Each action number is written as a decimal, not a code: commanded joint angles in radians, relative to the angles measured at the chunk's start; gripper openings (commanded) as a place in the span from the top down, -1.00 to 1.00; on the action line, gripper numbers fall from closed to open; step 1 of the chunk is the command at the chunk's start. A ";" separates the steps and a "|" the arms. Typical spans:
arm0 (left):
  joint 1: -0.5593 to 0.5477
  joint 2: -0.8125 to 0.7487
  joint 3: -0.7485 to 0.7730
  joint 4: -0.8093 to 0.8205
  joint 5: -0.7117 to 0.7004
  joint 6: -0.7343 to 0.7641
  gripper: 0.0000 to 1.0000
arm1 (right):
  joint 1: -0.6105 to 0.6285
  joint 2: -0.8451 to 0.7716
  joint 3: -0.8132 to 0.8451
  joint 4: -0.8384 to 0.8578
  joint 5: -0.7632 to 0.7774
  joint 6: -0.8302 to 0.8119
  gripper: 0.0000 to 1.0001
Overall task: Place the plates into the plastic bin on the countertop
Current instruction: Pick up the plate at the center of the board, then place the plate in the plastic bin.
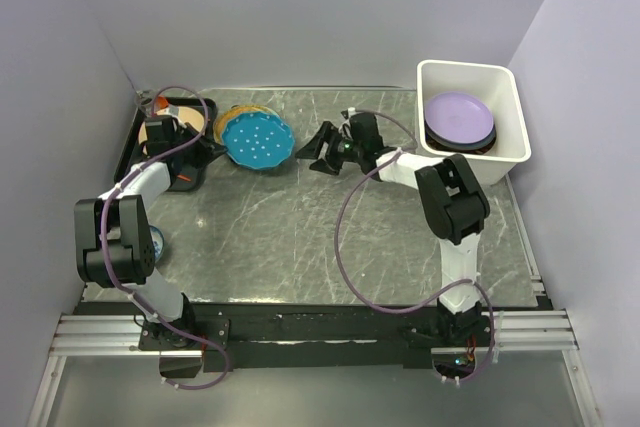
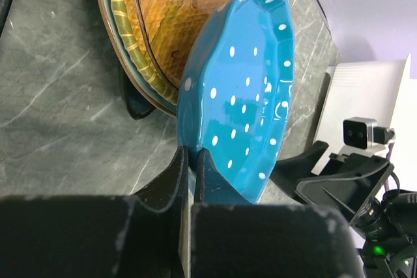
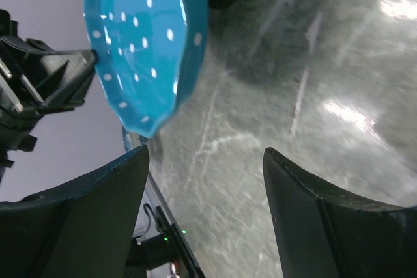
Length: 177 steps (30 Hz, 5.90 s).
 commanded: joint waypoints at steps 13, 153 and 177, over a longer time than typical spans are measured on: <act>-0.002 -0.031 0.017 0.108 0.062 -0.012 0.99 | 0.052 0.159 0.228 0.111 -0.003 0.159 -0.41; -0.324 -0.097 0.006 0.075 -0.229 0.061 -0.99 | -0.534 -0.646 -0.079 -0.162 0.033 -0.034 0.97; -0.347 -0.071 0.024 0.064 -0.223 0.060 -0.99 | -0.806 -0.700 -0.206 -0.121 0.000 -0.011 0.97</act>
